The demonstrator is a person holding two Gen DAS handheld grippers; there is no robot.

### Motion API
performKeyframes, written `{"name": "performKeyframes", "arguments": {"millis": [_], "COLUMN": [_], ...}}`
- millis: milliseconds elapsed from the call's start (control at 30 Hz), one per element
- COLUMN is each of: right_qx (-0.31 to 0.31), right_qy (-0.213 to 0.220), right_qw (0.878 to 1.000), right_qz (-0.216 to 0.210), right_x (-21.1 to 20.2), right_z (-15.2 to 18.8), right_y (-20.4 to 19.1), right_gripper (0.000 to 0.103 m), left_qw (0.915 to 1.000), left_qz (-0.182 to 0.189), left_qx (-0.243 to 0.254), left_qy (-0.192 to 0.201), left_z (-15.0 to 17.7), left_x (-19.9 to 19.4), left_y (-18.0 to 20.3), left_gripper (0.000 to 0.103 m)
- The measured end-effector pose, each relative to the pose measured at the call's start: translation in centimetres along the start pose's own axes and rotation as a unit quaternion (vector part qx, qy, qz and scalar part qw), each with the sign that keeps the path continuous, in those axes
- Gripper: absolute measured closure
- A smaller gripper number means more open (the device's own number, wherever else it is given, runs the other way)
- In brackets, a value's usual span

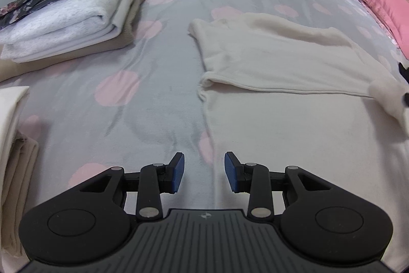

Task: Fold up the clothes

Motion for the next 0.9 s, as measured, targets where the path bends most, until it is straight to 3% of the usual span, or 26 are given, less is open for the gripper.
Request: {"name": "performKeyframes", "arguments": {"millis": [100, 200, 233, 267, 333, 433, 600, 733, 900], "right_qx": [-0.008, -0.012, -0.013, -0.014, -0.025, -0.041, -0.043, 0.001, 0.008], "right_qy": [-0.016, -0.027, -0.03, -0.034, -0.033, -0.054, -0.082, -0.105, -0.109], "right_qw": [1.0, 1.0, 0.999, 0.999, 0.999, 0.997, 0.992, 0.989, 0.99], "right_qz": [0.005, 0.007, 0.007, 0.008, 0.013, 0.034, 0.086, 0.105, 0.086], "right_x": [0.8, 1.3, 1.4, 1.5, 1.1, 0.3, -0.5, -0.3, -0.4], "right_z": [0.9, 1.7, 2.0, 2.2, 2.6, 3.4, 4.8, 4.7, 4.1], "right_y": [0.5, 1.2, 1.5, 1.7, 2.2, 3.7, 7.7, 10.4, 10.4], "right_gripper": [0.095, 0.086, 0.075, 0.059, 0.046, 0.042, 0.039, 0.04, 0.039], "left_qw": [0.9993, 0.9973, 0.9961, 0.9946, 0.9909, 0.9851, 0.9748, 0.9773, 0.982], "left_qz": [0.032, 0.065, 0.079, 0.094, 0.123, 0.154, 0.195, 0.182, 0.158], "left_qx": [0.017, 0.034, 0.039, 0.043, 0.053, 0.074, 0.103, 0.101, 0.096], "left_qy": [-0.002, -0.005, -0.005, -0.008, -0.012, -0.015, -0.033, -0.037, -0.038], "left_z": [0.1, -0.2, -0.4, -0.6, -1.2, -2.1, -3.4, -4.7, -6.8], "left_x": [0.1, 0.1, 0.1, 0.1, 0.1, 0.6, 2.4, 4.5, 6.8], "left_y": [1.9, 4.2, 5.1, 6.1, 8.1, 11.5, 16.7, 19.0, 20.6], "left_gripper": [0.07, 0.071, 0.071, 0.071, 0.07, 0.055, 0.054, 0.054, 0.054]}}
Point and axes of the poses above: each gripper's, at about its wrist camera, not at the fingertips, and x roughly the way its jaws point, y to its right, z to its underside, the point moved 7 cm from there along x, roughly the way its jaws point, and after that the axes turned 8 degrees about -y, right-handed, at the moved point
